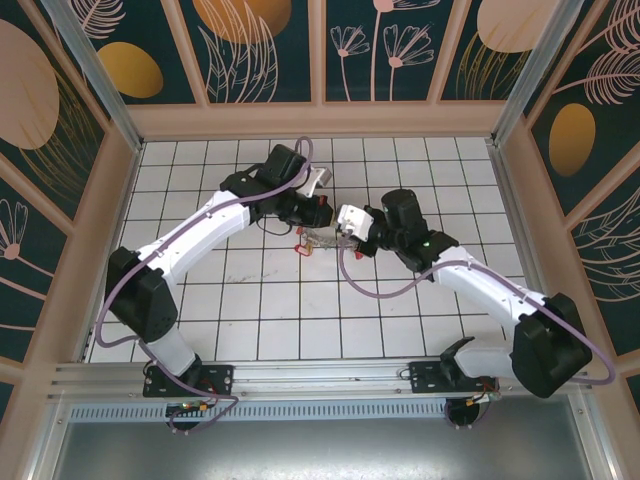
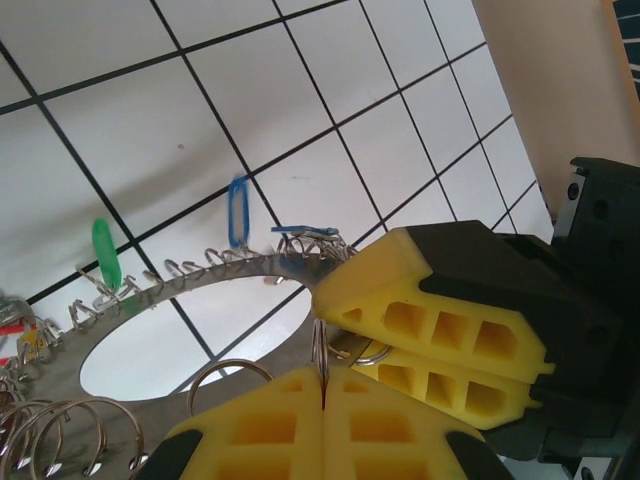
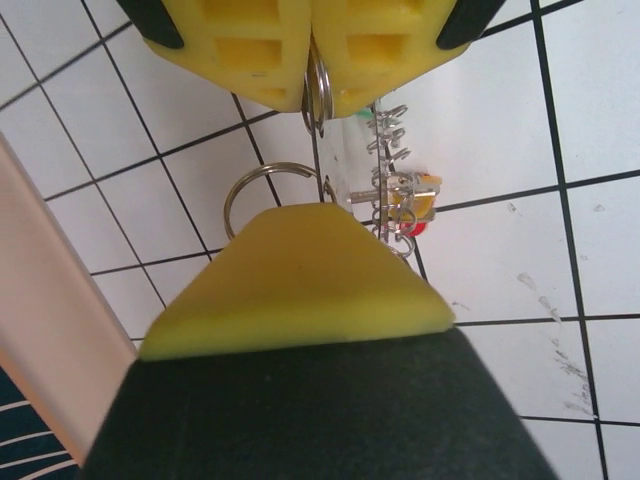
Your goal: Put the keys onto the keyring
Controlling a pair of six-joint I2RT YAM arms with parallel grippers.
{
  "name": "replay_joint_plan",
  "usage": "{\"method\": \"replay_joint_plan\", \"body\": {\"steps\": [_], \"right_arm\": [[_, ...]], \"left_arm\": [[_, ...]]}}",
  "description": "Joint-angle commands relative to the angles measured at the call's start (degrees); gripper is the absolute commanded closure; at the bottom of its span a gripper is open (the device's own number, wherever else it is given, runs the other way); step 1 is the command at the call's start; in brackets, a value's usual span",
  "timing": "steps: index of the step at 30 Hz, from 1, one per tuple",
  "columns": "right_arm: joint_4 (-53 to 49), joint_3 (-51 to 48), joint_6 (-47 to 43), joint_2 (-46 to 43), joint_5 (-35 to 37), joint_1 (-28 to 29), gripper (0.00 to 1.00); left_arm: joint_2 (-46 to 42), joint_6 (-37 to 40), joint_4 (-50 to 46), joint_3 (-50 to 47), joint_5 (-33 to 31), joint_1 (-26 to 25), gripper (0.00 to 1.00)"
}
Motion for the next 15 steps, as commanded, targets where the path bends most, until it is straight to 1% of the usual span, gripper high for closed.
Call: {"method": "replay_joint_plan", "body": {"steps": [1, 3, 5, 6, 10, 15], "right_arm": [[2.93, -0.36, -1.48, -3.15, -2.15, 0.20, 0.95], [1.97, -0.35, -1.81, -3.76, -2.61, 0.11, 0.94], [1.46, -0.40, -2.33, -4.36, -2.94, -0.18, 0.97], [1.63, -0.64, -2.67, -4.60, -2.60, -0.11, 1.00], [5.61, -2.41, -1.64, -5.26, 1.41, 0.00, 1.00], [9.44, -3.34, 1.37, -5.40, 5.48, 0.91, 1.00]], "left_arm": [[0.70, 7.36, -4.72, 2.21, 1.83, -0.21, 1.00], [0.69, 10.29, -6.28, 2.26, 0.15, -0.19, 1.00], [0.68, 11.76, -7.88, 2.94, 0.24, -0.16, 1.00], [2.27, 11.78, -8.48, 3.28, 0.53, -0.20, 1.00], [2.57, 9.75, -8.35, 3.27, 2.03, -0.19, 1.00], [2.57, 7.81, -8.71, 3.35, 1.71, -0.19, 1.00]]}}
